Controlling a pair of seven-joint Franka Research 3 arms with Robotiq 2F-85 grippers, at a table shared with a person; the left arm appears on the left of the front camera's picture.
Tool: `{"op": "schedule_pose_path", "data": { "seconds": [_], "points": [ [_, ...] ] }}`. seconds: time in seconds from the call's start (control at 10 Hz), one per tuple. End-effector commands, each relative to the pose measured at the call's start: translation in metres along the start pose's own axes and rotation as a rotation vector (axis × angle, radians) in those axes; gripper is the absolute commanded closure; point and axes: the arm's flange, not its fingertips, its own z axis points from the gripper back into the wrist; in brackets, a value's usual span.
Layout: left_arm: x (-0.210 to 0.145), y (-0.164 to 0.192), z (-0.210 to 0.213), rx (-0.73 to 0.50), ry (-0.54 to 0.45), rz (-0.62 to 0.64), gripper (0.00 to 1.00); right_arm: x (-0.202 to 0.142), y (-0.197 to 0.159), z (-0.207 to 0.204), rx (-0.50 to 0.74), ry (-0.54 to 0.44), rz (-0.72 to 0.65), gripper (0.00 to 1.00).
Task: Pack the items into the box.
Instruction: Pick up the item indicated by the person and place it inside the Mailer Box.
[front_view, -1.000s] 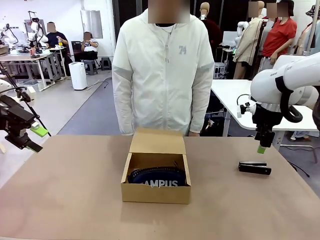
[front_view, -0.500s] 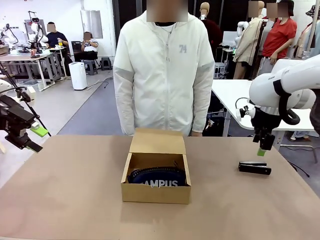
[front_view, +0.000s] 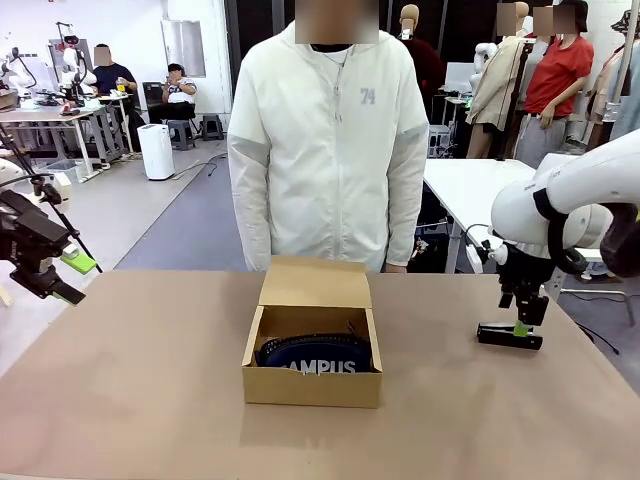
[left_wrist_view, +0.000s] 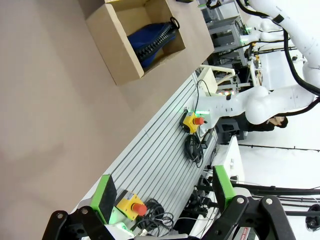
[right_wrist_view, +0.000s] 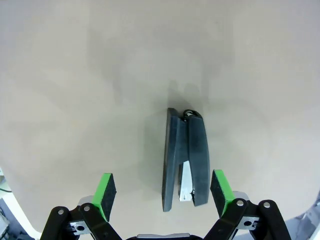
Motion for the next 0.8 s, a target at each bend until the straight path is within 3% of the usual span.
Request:
{"op": "schedule_pose_path", "data": {
  "seconds": [0.0, 0.7],
  "points": [
    [-0.002, 0.001, 0.001, 0.007, -0.002, -0.013, 0.00, -0.004, -0.007, -0.012, 0.024, -0.018, 0.032, 0.00],
    [-0.002, 0.001, 0.001, 0.007, -0.002, -0.013, 0.00, -0.002, -0.006, -0.055, 0.128, 0.025, -0.026, 0.00]
  ]
}}
